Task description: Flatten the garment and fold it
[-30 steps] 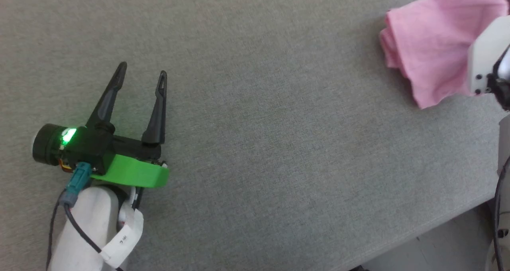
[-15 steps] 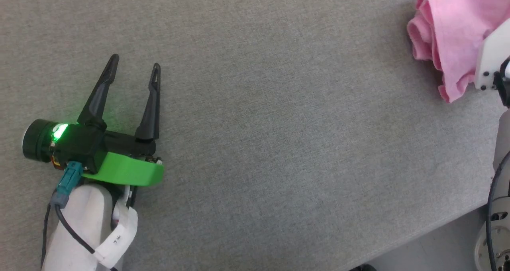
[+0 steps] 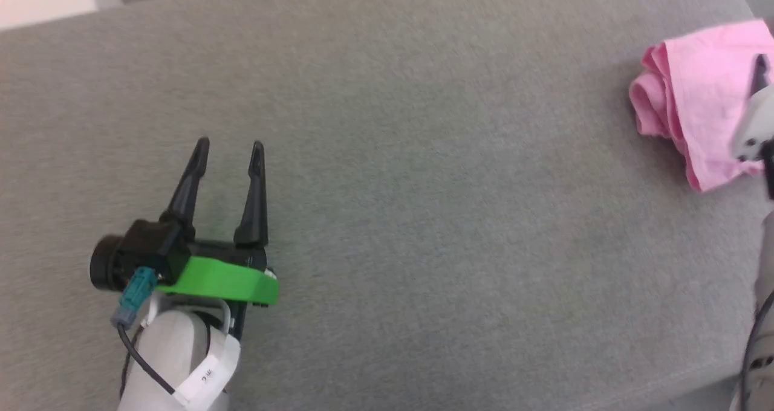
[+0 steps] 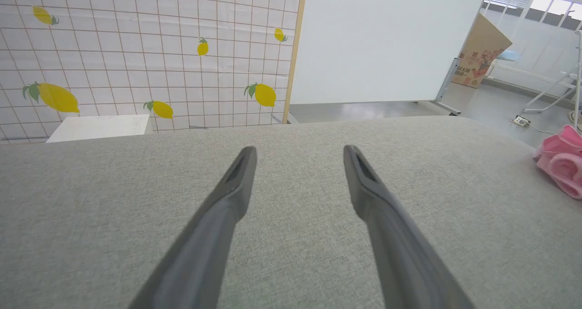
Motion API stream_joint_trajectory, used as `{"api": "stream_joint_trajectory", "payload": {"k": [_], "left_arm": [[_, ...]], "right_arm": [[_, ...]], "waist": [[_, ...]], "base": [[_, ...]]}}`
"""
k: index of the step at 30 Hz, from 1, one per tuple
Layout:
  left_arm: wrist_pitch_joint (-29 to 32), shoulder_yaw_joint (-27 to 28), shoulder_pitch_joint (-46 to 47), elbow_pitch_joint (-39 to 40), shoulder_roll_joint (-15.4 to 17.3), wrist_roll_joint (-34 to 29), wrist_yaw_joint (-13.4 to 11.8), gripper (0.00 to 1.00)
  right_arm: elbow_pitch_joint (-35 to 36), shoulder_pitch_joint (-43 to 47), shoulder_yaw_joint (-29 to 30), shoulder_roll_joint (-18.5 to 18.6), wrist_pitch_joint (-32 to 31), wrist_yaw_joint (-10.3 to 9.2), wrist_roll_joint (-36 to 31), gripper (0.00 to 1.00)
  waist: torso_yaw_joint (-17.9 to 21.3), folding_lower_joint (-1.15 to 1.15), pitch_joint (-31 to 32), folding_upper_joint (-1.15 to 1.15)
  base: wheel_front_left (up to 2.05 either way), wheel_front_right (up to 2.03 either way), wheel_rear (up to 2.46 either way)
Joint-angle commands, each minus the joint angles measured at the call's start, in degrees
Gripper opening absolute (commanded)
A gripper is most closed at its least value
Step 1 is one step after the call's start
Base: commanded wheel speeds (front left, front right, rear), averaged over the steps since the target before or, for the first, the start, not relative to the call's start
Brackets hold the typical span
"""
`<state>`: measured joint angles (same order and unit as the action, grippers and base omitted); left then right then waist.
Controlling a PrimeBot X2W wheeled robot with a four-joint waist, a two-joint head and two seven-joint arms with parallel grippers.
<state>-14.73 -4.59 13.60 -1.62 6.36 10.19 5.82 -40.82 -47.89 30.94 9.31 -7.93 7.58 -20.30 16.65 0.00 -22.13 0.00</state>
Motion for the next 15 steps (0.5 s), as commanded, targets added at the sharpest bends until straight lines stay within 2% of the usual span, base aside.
{"api": "stream_joint_trajectory", "payload": {"k": [1,9,15], "left_arm": [[-0.25,0.61,-0.96,-0.52,-0.50,0.61,0.00,1.00],[-0.26,1.83,-4.13,-3.37,-2.74,1.17,0.07,1.00],[-0.27,1.51,-6.12,-5.18,-3.31,1.46,-0.14,1.00]], "right_arm": [[0.66,2.24,-1.75,-0.74,2.55,-0.09,2.76,1.00],[10.28,15.51,-15.83,-0.31,14.26,-0.09,16.79,1.00],[21.73,27.51,-21.09,-0.30,18.61,-0.09,22.90,1.00]], "waist": [[-6.74,0.00,7.63,0.00],[-12.69,0.00,14.21,0.00],[-17.03,0.00,17.29,0.00]], "base": [[0.00,0.00,0.00],[0.00,0.00,0.00],[0.00,0.00,0.00]]}}
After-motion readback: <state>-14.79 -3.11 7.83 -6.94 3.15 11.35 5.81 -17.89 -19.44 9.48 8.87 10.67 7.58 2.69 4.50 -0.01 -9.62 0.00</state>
